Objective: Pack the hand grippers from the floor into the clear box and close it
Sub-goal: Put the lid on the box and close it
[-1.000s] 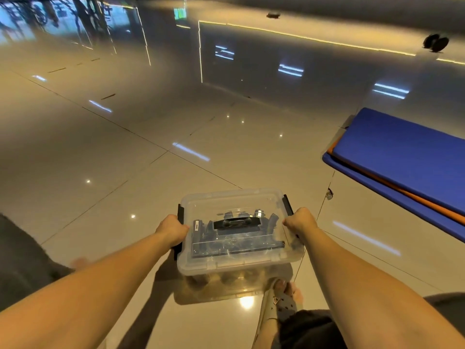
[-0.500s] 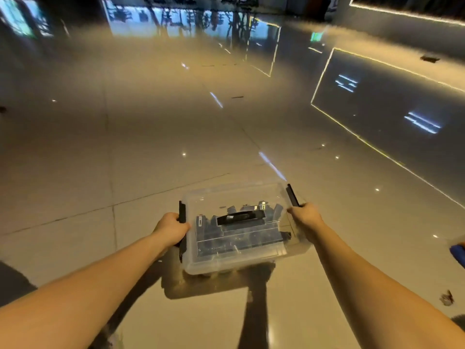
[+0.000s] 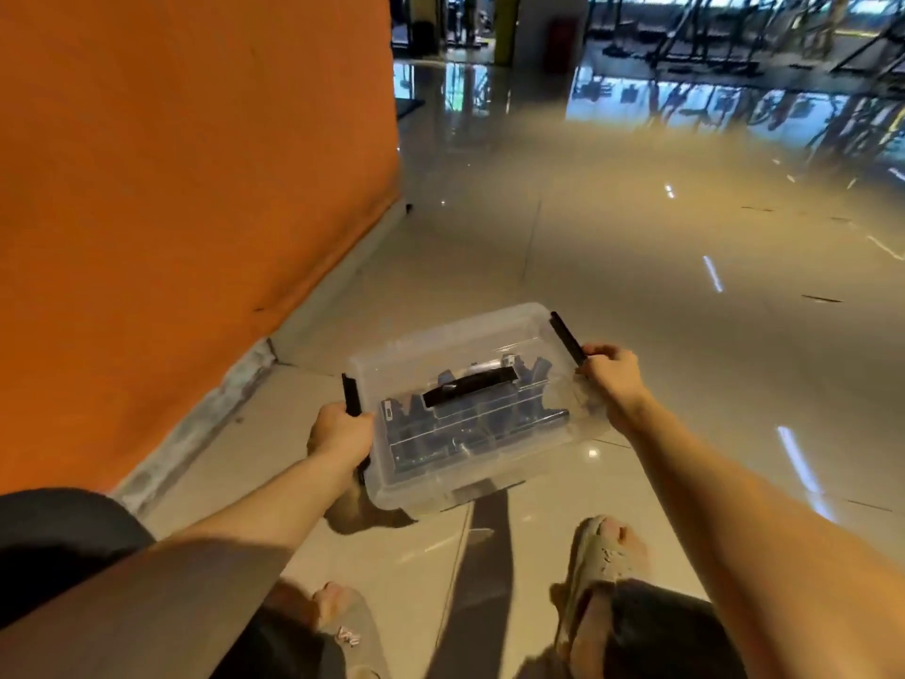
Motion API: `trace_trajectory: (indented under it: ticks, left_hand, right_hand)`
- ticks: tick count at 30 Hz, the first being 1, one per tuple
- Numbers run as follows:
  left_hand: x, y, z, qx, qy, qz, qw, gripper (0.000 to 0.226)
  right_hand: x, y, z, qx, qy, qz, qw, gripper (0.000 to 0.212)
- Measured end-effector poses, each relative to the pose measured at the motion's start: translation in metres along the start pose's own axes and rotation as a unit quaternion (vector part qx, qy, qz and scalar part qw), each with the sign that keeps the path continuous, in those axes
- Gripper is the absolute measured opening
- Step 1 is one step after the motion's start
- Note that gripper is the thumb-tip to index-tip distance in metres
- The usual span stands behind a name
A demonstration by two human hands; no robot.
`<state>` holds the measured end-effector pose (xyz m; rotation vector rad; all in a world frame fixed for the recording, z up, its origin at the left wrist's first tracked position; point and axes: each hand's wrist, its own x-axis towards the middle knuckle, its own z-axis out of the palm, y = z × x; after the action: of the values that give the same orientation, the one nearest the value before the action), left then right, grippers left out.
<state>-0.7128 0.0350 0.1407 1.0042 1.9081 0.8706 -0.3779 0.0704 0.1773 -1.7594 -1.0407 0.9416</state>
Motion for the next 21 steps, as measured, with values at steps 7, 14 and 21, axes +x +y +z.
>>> trace_trajectory:
  ticks: [7,14,21]
  left_hand:
    - [0.065,-0.046,-0.049,-0.048,0.133,-0.118,0.983,0.004]
    - [0.092,-0.073,-0.073,-0.132,0.21,-0.127,0.96,0.038]
    - [0.101,-0.09,-0.09,-0.081,0.278,-0.202,0.936,0.011]
  right_hand:
    - [0.08,-0.033,0.147,-0.037,-0.156,-0.029,0.987,0.033]
    - [0.126,-0.049,0.286,-0.128,-0.289,-0.068,0.946,0.046]
    - [0.151,-0.048,0.36,-0.126,-0.377,-0.067,0.915,0.055]
